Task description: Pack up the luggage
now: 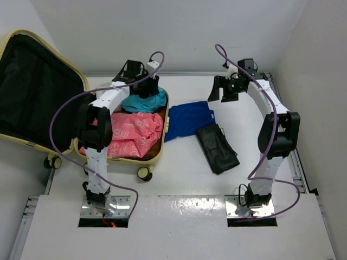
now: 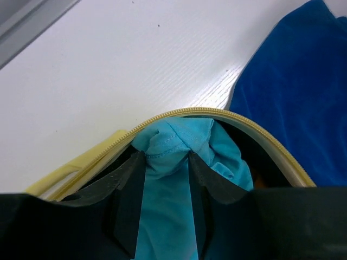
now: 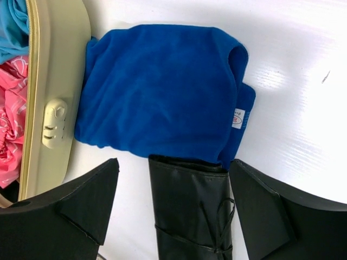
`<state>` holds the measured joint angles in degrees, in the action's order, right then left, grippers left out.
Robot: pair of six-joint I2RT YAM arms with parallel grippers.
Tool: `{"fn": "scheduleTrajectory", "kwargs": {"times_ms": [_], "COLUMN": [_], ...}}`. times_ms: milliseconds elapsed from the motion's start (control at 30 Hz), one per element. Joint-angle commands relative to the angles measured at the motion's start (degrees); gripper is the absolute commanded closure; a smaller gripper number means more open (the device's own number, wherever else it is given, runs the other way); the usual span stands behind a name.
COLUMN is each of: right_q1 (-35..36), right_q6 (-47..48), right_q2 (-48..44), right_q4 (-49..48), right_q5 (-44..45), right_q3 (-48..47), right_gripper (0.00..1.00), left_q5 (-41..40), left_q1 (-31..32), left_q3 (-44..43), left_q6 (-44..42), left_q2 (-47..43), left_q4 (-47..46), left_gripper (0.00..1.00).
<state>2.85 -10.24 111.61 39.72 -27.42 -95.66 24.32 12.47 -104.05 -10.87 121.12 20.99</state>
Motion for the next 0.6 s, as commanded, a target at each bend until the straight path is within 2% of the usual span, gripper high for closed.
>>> {"fn": "scheduleTrajectory", "kwargs": {"times_ms": [0, 100, 300, 333, 400, 433, 567], "right_q1": [0.49, 0.49, 0.40, 0.49, 0.31, 0.40, 0.66], "right_q6": [1.36, 1.71, 2.15, 2.33, 2.33, 2.24, 2.07], "right_q2": [-1.40, -1.14, -0.96, -0.52, -0.52, -0.61, 0.45], "right_q4": [0.44, 0.79, 1.58, 1.67, 1.50, 1.32, 1.14], "right_q5": [0.09, 0.09, 0.61, 0.70, 0.79, 0.79, 0.79], "right_q3": [-1.28, -1.55, -1.64, -2.25, -2.25, -2.34, -3.66], "right_gripper": [0.18, 0.18, 0.18, 0.18, 0.18, 0.18, 0.16], "left_q5": [-0.85, -4.53, -10.94, -12.52, -15.86, -16.66, -16.59], "left_q1": [0.36, 0.98, 1.50, 1.51, 2.03, 2.03, 1.51], "left_q3": [3.93, 7.36, 7.90, 7.90, 5.89, 5.18, 2.63], "left_q6": [0.85, -0.11, 0.94, 2.16, 3.31, 4.01, 5.34], "left_q2": [-0.53, 0.16, 4.21, 5.60, 7.11, 7.81, 8.00], "left_q4": [-2.27, -1.66, -0.25, -0.25, -0.25, -0.25, -1.47], "left_gripper": [0.58, 0.58, 0.58, 0.51, 0.44, 0.38, 0.33]}}
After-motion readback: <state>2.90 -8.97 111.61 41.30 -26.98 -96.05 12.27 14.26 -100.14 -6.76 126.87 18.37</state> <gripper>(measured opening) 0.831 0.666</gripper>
